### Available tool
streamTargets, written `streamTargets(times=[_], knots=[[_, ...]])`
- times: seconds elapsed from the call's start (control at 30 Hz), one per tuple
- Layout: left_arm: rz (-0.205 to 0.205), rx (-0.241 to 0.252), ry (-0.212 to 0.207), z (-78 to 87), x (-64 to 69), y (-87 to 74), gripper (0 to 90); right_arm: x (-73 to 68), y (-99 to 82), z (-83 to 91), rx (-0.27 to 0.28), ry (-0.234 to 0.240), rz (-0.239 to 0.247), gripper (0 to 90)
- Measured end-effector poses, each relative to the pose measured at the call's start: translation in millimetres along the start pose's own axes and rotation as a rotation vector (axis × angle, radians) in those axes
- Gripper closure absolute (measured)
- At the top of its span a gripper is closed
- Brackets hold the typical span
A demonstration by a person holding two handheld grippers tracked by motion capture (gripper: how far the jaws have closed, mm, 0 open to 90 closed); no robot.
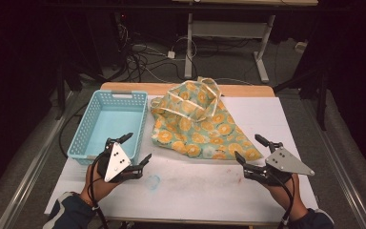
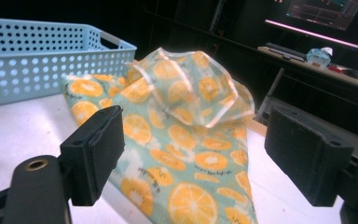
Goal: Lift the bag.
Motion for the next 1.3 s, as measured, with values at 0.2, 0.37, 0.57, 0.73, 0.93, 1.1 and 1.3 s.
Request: streamTargets(times=[0.2, 0.37, 0.57, 0.73, 0.93, 1.1, 1.3], knots=[[0.010, -0.033, 0.003, 10.6, 4.4, -18.1, 16.6, -7.0, -13.5, 8.9, 0.006, 0.001, 0.019, 20.2], [0.048, -0.054, -0.011, 16.6, 12.8, -31.6, 16.6, -20.0, -33.1, 13.5, -0.027, 0.028, 0.027, 19.4], [0.048, -0.102, -0.044, 21.5, 25.8, -47.7, 16.6, -32.8, -50.6, 13.4, -0.076, 0.054, 0.056, 18.6], [0.051, -0.098, -0.038, 22.8, 24.8, -47.5, 16.7, -34.8, -47.9, 13.4, -0.069, 0.049, 0.069, 18.4], [0.064, -0.103, -0.049, 20.6, 24.6, -49.0, 16.7, -33.6, -48.6, 13.6, -0.071, 0.052, 0.068, 18.5], [0.057, -0.108, -0.054, 19.6, 26.0, -49.2, 16.7, -33.5, -48.7, 13.8, -0.073, 0.052, 0.069, 18.5], [0.053, -0.110, -0.059, 19.4, 26.4, -49.0, 16.6, -32.8, -47.8, 14.0, -0.069, 0.052, 0.066, 18.5]])
Point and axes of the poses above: each handheld gripper's, and its own axes: z roughly backward along the jaws, y roughly out of its top, x roughly to its right, the point moved 10 cm from there along -z, roughly forward along the jaws, and after that the axes turned 7 degrees about -z, right-handed, at the moved point
